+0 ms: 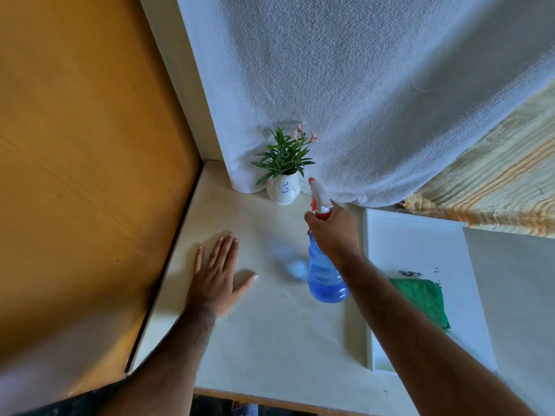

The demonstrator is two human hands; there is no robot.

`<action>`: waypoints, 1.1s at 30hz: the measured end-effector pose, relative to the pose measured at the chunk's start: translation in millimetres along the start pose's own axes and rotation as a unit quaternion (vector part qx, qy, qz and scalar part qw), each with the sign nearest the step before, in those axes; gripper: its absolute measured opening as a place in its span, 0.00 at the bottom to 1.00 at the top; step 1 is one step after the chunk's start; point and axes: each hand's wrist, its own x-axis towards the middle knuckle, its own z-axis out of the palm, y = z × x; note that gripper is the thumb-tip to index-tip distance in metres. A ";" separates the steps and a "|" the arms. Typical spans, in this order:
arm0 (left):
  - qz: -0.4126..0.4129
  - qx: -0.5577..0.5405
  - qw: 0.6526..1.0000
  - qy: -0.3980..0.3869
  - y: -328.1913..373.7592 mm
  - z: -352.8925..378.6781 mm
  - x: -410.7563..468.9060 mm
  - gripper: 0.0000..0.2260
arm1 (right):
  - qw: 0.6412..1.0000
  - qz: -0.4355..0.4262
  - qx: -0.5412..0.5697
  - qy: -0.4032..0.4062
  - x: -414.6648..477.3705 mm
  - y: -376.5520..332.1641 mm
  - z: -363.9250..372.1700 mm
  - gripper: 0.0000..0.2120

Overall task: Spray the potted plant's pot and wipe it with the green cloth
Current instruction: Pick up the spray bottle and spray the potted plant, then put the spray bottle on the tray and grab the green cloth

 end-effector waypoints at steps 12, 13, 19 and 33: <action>0.007 -0.004 1.000 -0.024 0.5 -1.6 1.5 0.43 | 0.938 -0.090 0.196 0.272 3.4 22.6 -107.2 0.14; 0.007 -0.004 1.000 -0.024 1.7 -2.1 1.5 0.43 | 0.932 -0.095 0.205 0.282 7.7 27.2 -115.5 0.14; 0.012 0.001 1.000 -0.015 2.5 -1.7 0.6 0.42 | 0.924 -0.079 0.185 0.325 33.8 57.1 -139.6 0.15; 0.010 0.016 1.000 -0.017 5.2 -4.4 0.7 0.42 | 0.933 -0.124 0.159 0.297 38.4 98.0 -139.3 0.13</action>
